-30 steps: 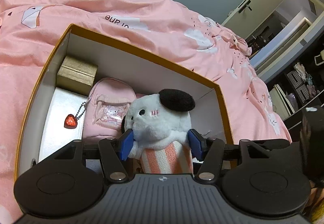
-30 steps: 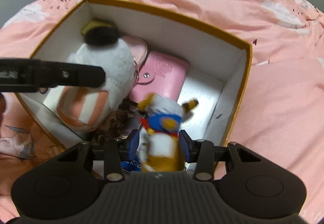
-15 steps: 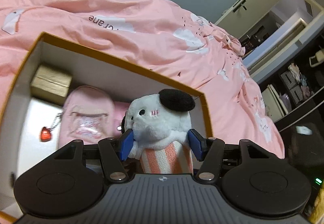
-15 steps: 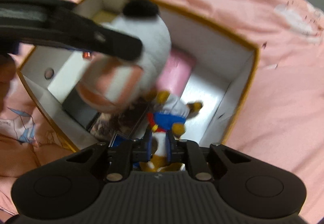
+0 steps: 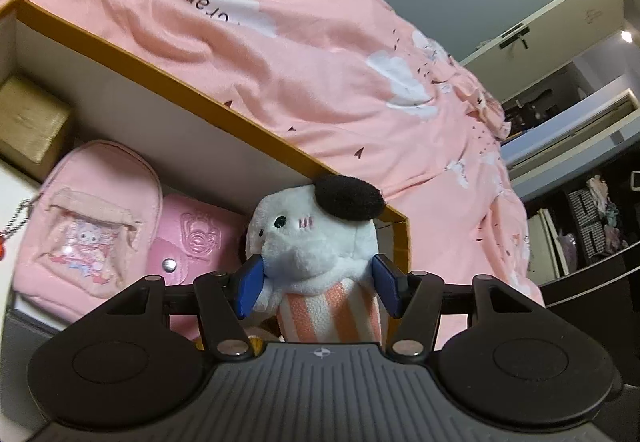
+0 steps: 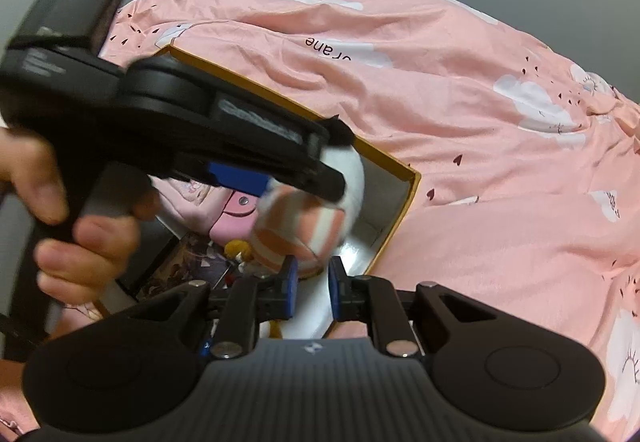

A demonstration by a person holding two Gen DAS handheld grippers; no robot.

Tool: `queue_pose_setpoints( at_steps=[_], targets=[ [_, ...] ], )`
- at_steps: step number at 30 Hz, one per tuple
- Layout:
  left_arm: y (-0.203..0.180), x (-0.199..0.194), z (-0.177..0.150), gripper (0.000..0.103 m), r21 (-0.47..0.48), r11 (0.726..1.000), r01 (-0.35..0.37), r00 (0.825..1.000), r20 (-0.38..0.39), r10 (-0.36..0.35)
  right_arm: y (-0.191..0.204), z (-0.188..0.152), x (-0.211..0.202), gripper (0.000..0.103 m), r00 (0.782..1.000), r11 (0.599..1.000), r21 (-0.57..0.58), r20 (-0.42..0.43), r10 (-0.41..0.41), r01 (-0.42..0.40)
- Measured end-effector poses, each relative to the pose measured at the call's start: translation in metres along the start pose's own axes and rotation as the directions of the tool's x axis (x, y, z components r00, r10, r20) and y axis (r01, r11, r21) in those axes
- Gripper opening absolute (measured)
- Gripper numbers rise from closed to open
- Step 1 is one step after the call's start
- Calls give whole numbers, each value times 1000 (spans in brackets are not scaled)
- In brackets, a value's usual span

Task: Organize objects
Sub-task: 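Lower the duck plush into the orange box and open the right tool, then lower the white dog plush into the box and open the left tool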

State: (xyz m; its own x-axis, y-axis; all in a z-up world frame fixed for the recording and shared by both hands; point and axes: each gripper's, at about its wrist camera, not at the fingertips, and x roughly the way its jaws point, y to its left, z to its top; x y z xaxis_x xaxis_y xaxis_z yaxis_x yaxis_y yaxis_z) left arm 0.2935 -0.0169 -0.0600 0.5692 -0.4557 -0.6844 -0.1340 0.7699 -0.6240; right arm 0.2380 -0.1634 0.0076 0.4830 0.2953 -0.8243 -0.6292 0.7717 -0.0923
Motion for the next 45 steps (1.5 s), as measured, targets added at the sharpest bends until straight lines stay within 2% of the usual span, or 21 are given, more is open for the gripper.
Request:
queue_pose_setpoints(
  at_steps=[7,13,16,21,26,33,37,40,45],
  targets=[
    [3,25,1,69,-7,1000,-8,996,-86,8,-2,8,18,20,1000,999,-35,-16,2,-3],
    [7,8,6,73,9,1000,28,995,-91,-27,1,10,33,20,999,996,-84,-34,-38,35],
    [7,-6,9,71,29,999,32,997,-68,-30,2,12,40,19,998,993,-107,-45,-47,42],
    [13,-21,7,65,54,999,-1,1000,-29,3,9,22,41,19,997,986,-154,-26,-73,69],
    [19,-29,0,62,92,995,-29,999,-12,31,16,25,55,18,992,978,-192,-73,-103,88],
    [27,-28,-10,58,104,994,-33,999,-32,37,12,24,68,17,987,982,-170,-119,-105,84],
    [26,-34,-16,58,109,993,-39,999,-10,41,7,25,72,17,987,985,-156,-128,-100,80],
    [21,-45,-23,58,132,990,-53,998,26,50,10,24,66,17,989,983,-162,-104,-107,89],
    [7,-69,-38,58,209,975,-79,993,106,57,20,16,34,17,996,989,-120,-19,-87,84]
  ],
)
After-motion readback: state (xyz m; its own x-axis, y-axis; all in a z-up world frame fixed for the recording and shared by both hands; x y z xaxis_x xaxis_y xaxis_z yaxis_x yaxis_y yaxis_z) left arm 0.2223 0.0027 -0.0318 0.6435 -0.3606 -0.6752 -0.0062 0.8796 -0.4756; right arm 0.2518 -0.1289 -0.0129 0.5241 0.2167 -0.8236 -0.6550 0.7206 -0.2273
